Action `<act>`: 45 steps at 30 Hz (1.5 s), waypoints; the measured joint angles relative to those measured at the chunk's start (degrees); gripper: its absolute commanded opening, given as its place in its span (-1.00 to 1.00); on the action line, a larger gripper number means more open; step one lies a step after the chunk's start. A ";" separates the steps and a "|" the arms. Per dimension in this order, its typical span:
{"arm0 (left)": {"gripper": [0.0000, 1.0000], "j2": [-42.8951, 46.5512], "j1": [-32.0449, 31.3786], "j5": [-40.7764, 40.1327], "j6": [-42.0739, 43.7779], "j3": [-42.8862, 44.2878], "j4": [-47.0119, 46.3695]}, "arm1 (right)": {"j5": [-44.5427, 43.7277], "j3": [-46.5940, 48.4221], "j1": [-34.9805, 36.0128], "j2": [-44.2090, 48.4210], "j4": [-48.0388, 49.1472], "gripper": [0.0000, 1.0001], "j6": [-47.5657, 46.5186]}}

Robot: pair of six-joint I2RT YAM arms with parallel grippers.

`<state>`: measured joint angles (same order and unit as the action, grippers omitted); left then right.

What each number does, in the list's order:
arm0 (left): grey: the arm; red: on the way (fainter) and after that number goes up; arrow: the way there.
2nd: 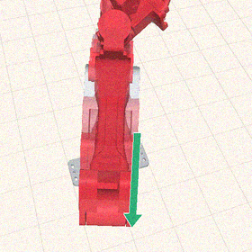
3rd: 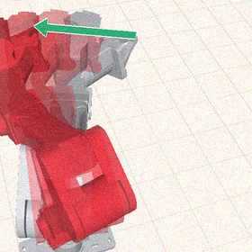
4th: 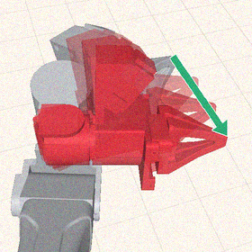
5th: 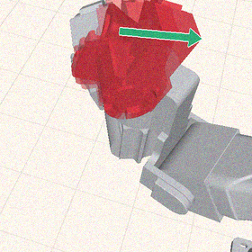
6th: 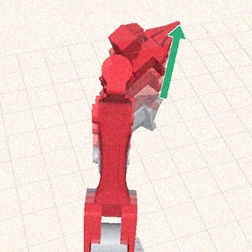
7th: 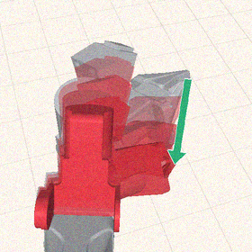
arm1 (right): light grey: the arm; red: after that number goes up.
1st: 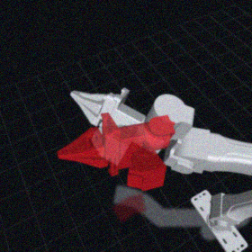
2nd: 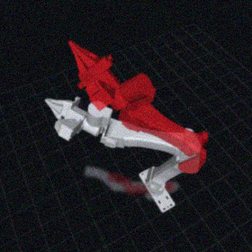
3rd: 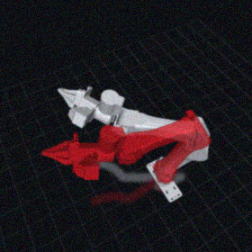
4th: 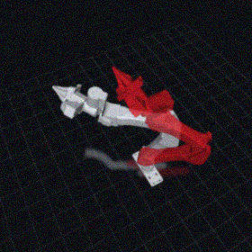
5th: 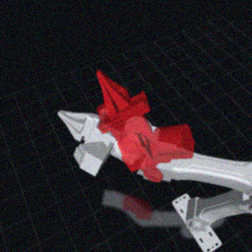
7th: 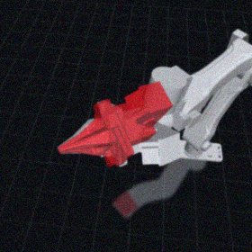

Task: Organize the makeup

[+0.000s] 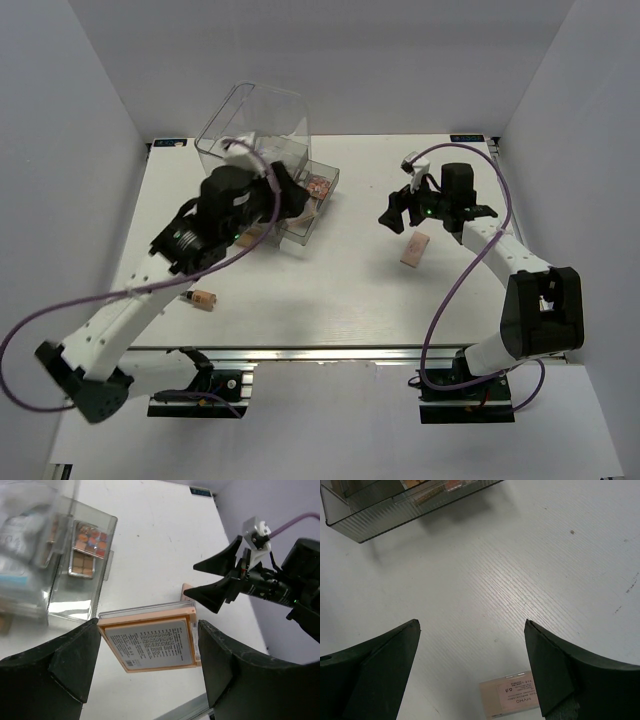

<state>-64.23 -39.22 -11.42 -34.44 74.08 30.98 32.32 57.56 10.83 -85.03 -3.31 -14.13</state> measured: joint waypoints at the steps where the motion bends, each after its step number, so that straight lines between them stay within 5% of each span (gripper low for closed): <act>1: -0.94 -3.04 -1.55 -1.16 1.75 3.54 0.44 | -0.02 0.00 0.00 0.04 -0.04 0.79 -0.02; 12: -0.94 -45.11 -5.64 -14.16 23.10 41.77 11.45 | -3.54 -3.04 -2.40 5.90 0.07 0.79 0.09; 22: -0.85 -55.71 -4.37 -25.99 36.04 42.53 9.55 | -4.96 -6.99 -4.85 6.58 -0.09 0.79 0.09; 33: 0.71 -56.43 -3.10 -32.98 37.16 33.77 6.21 | -5.62 -7.26 -5.01 4.96 -0.13 0.79 -0.92; 40: 0.96 -56.48 -3.15 -33.73 34.99 33.20 6.43 | -14.10 -6.14 -4.72 1.01 -3.85 0.79 5.92; 45: 0.96 -56.48 -3.15 -33.68 32.76 33.35 7.45 | -21.68 -2.89 -3.67 -2.38 -9.70 0.79 14.14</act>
<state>-120.70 -42.37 -45.10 -1.67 107.44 38.44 10.63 54.68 7.16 -87.42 -13.02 0.01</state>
